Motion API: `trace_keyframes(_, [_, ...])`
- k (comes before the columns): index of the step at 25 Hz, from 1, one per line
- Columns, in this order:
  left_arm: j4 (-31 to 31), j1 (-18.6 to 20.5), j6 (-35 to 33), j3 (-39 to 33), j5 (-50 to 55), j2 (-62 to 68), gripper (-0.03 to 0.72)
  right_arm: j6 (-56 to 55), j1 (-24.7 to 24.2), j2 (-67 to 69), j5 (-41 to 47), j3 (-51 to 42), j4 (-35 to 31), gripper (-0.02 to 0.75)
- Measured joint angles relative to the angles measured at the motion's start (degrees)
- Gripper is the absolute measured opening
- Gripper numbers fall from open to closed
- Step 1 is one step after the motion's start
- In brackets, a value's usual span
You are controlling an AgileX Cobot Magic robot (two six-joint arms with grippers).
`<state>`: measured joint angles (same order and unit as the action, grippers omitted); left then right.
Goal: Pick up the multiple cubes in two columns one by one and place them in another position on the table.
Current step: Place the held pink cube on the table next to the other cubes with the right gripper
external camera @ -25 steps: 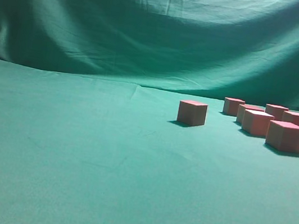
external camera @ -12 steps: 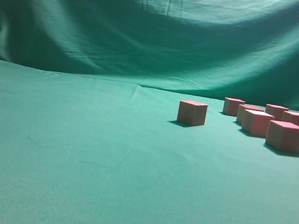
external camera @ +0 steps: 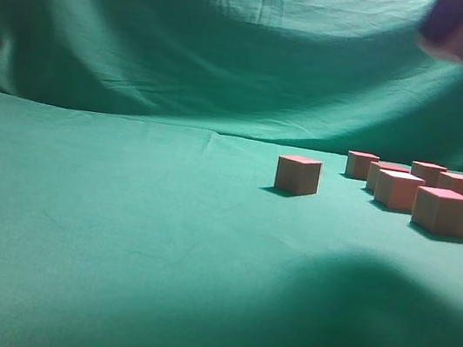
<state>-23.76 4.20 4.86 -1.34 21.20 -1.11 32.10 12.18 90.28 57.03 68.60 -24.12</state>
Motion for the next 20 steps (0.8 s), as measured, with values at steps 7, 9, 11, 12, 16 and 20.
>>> trace_keyframes(7, [0.00, 0.00, 0.00, 0.00, 0.00, 0.00, 0.000, 6.49, 12.27, 9.64, 1.08, 16.15, 4.40, 0.260])
trace_keyframes(9, [0.00, 0.00, 0.00, 0.00, 0.00, 0.00, 0.000, 8.20, 15.58, 13.73, 1.33, 20.06, 8.48, 0.260])
trace_keyframes(11, [0.00, 0.00, 0.00, 0.00, 0.00, 0.00, 0.000, 9.21, 18.81, 17.32, 1.49, 23.33, 12.38, 0.260])
trace_keyframes(12, [0.00, 0.00, 0.00, 0.00, 0.00, 0.00, 0.000, 9.44, 20.21, 19.25, 1.49, 25.04, 14.52, 0.260])
trace_keyframes(16, [0.00, 0.00, 0.00, 0.00, 0.00, 0.00, 0.000, 9.73, 23.27, 26.19, 1.38, 30.78, 20.41, 0.260])
trace_keyframes(20, [0.00, 0.00, 0.00, 0.00, 0.00, 0.00, 0.000, 10.61, 23.52, 31.26, -0.21, 34.21, 22.27, 0.260])
